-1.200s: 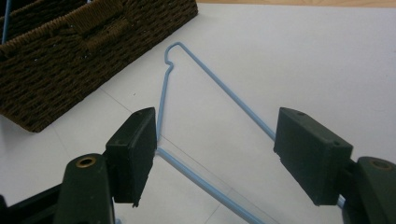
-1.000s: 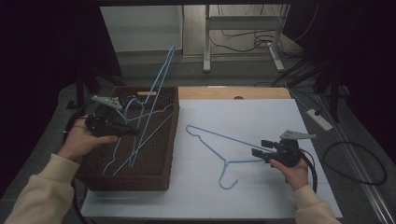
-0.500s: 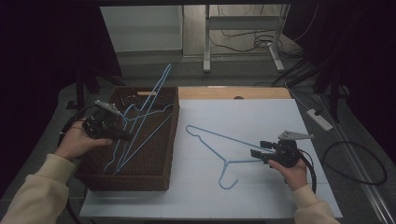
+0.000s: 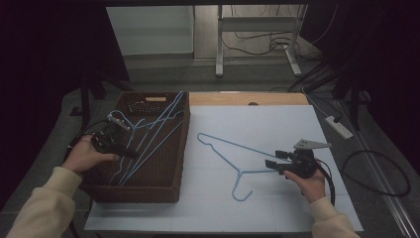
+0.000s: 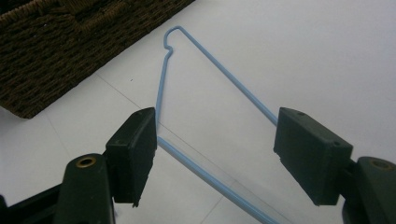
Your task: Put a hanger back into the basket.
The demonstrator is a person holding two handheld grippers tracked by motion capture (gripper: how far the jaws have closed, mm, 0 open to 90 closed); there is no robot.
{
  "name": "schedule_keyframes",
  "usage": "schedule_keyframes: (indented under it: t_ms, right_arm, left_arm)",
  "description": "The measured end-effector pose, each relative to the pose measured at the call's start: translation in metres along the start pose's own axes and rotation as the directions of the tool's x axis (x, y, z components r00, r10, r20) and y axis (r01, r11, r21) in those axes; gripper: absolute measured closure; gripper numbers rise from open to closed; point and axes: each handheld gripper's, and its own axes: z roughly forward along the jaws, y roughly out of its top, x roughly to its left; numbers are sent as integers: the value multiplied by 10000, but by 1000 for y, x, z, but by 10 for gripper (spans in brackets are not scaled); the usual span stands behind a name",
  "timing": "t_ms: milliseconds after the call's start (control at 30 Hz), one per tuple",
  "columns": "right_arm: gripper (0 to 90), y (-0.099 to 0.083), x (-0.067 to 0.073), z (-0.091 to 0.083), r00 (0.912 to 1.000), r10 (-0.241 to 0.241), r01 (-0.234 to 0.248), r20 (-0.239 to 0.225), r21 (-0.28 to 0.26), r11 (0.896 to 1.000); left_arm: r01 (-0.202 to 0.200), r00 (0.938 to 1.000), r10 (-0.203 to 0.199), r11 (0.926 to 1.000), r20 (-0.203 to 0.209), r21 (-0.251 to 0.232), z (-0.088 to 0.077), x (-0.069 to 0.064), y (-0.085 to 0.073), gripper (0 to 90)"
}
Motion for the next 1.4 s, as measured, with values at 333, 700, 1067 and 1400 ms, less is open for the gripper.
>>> schedule_keyframes:
  t_ms: [333,700,1067,1400]
  right_arm:
    - [305,0,0,1,10000,-18,18,13,54,10000]
    - [305,-1,0,2,10000,-32,32,39,118,9999]
    - [300,-1,0,2,10000,-51,50,64,154,9999]
    - [299,-1,1,1,9996,-184,181,192,181,9997]
  left_arm:
    - [391,9992,-385,9969,-104,678,19,9,-3,879]
    - [1957,9605,-1867,9804,-2063,239,26,26,-3,860]
    - [2387,8948,-2845,9561,-3441,-1698,11,24,-9,418]
    - [1342,9381,-2214,9414,-2666,-3094,-7,-6,-12,371]
